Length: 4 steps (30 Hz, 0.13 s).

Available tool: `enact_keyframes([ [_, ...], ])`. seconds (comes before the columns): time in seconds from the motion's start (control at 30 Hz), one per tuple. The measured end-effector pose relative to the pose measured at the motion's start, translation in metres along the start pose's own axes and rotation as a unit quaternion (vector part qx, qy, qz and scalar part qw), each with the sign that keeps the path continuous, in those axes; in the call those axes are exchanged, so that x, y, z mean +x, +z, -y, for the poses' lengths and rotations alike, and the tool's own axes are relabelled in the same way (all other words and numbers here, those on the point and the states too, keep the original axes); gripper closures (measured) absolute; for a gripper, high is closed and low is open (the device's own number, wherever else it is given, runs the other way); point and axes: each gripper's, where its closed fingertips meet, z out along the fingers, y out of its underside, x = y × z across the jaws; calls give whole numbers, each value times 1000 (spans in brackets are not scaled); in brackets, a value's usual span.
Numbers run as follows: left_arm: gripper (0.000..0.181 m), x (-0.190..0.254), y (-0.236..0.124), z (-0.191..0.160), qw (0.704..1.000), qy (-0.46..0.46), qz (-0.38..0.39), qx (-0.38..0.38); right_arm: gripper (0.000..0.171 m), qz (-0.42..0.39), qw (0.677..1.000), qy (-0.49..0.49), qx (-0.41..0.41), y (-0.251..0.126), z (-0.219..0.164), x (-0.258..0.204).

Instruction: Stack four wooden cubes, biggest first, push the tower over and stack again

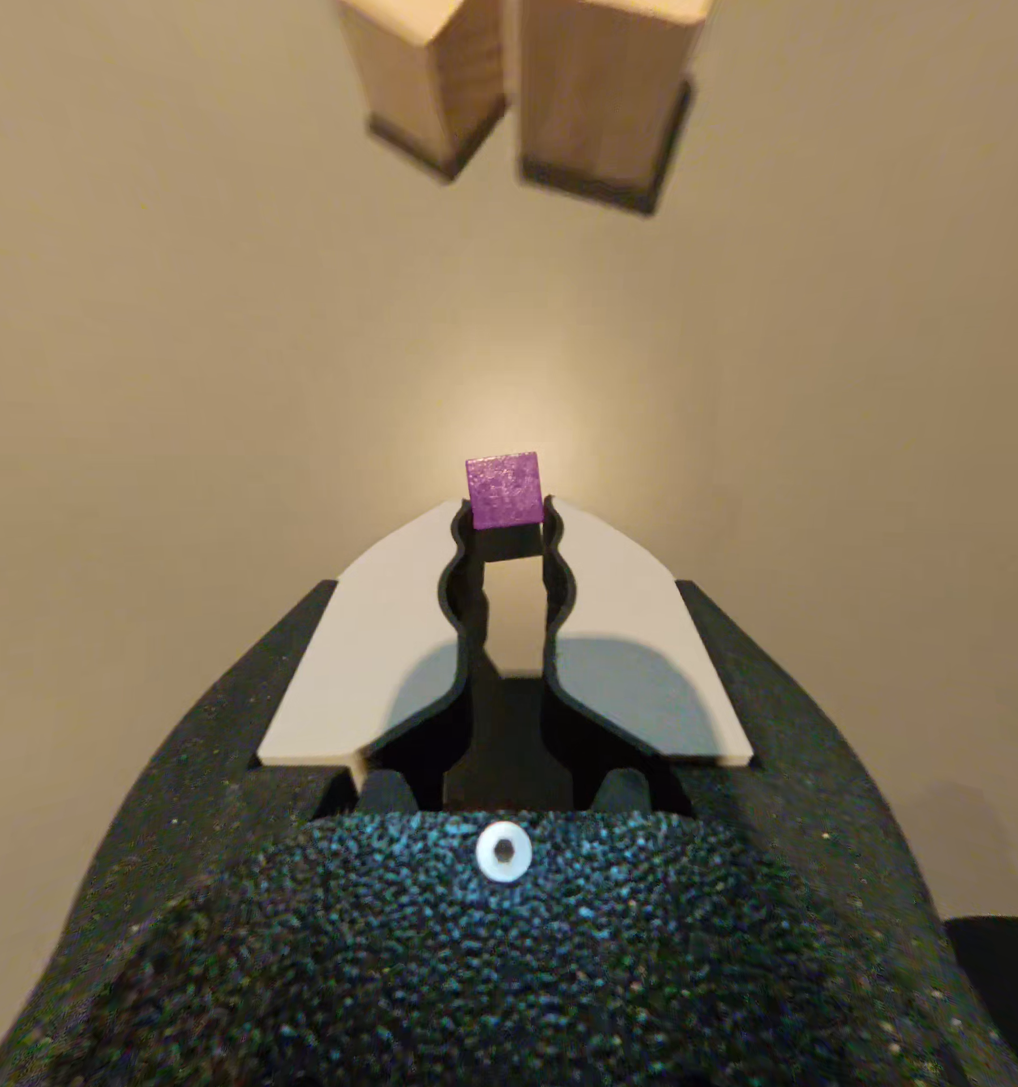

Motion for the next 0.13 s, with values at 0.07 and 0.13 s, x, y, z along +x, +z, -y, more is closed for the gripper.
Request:
enact_keyframes([
  [0.07, 159, 14, 10, 13, 999, 35, -21, 8, 140, -3, 1000, 6, 3, -1, 1, 2],
  [0.13, 159, 23, 18, 23, 998, 58, -29, 15, 141, -19, 999, 26, -2, -1, -2, 9],
])
